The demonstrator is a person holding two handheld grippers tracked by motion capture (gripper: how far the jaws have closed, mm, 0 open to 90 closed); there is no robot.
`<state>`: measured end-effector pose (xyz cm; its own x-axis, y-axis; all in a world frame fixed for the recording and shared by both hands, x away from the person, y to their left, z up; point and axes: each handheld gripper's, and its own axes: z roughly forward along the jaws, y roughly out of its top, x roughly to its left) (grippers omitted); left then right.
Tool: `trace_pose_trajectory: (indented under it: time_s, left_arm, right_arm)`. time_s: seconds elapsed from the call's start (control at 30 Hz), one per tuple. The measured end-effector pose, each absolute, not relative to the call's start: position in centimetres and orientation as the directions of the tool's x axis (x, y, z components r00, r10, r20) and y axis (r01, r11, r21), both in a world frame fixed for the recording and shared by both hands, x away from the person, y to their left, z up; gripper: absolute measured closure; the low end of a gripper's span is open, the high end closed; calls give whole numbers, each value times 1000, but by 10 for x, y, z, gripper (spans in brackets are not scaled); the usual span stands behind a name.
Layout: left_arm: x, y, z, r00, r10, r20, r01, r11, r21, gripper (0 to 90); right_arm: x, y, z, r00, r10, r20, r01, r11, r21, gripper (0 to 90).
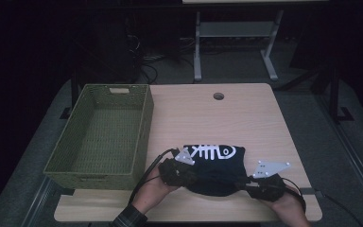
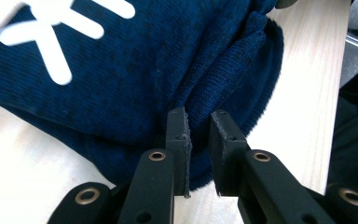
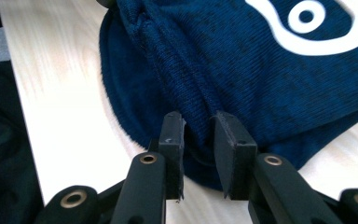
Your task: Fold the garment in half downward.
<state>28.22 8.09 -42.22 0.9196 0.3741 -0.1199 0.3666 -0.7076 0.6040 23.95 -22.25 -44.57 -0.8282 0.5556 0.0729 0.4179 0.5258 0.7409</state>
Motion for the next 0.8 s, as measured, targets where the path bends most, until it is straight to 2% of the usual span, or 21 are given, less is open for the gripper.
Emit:
trace_pose_trajectory:
  time_s: [0.23,0.4,0.53,0.63,0.7,0.8]
  left_arm:
    - [270,82,-432,920,365,-140,374,-717,588,787]
    - [268,87,-421,921,361,-147,372,-702,608,715]
    - [270,96,-407,916,375,-144,376,-672,638,681]
    - [275,101,-396,912,388,-133,374,-650,661,684]
    - [278,101,-391,909,397,-130,375,-637,674,719]
    - [287,97,-388,907,403,-123,373,-633,678,776]
  right_arm:
    - [230,-220,-453,-838,538,98,428,535,729,692]
    - [228,-223,-446,-841,535,87,411,525,746,607]
    - [231,-228,-435,-831,551,75,401,500,768,591]
    - [234,-232,-425,-829,554,74,389,478,788,591]
    - [238,-234,-418,-826,559,75,383,459,802,611]
    - [245,-234,-414,-825,560,75,381,453,806,711]
